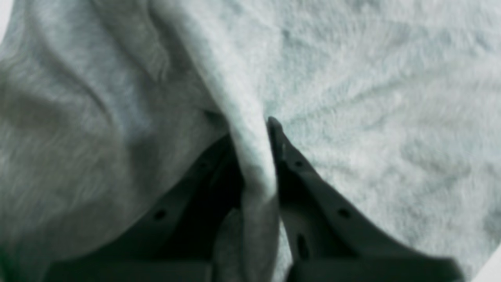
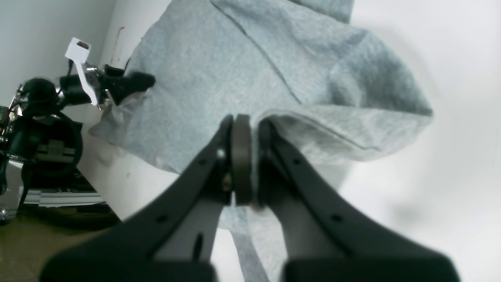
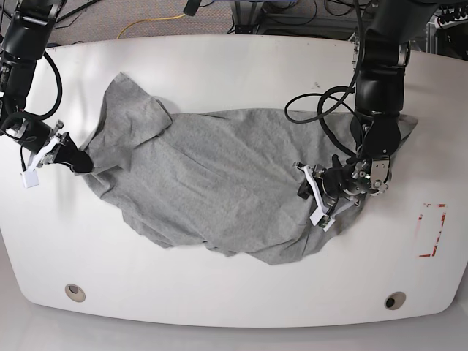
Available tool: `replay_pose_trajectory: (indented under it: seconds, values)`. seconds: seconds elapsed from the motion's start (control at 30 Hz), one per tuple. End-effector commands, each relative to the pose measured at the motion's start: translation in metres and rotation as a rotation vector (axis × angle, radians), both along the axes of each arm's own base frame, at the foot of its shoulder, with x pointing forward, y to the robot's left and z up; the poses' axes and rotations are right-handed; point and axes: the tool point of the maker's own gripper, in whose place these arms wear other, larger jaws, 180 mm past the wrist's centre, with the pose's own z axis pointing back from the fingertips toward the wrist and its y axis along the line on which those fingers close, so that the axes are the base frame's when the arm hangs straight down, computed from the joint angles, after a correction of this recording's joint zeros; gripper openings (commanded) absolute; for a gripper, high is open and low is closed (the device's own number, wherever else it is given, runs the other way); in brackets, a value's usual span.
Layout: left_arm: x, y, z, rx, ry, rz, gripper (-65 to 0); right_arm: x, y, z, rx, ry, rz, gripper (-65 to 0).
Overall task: Fold the T-shirt properly
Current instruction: 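Regrasp the grey shirt's side edge with the left gripper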
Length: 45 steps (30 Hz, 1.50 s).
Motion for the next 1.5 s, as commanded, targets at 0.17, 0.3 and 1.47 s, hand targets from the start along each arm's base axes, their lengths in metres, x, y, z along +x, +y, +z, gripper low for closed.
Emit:
replay_pose_trajectory:
  seconds: [0.17, 0.3, 1.47]
  values:
    - [0.014, -0.002, 0.083, 0.047, -0.248, -0.045, -65.0, 0.012, -0.008, 0.026, -0.003, -0.081, -0.009, -65.0]
    - [0.004, 0.000, 0.098, 0.094, -0.281, -0.063, -65.0, 0.012, -0.008, 0.026, -0.004, -0.080, -0.010, -65.0]
    - [-0.028, 0.009, 0.079, 0.163, -0.222, -0.091, -41.5, 0.014, -0.005, 0.019, -0.033, -0.065, -0.004, -65.0]
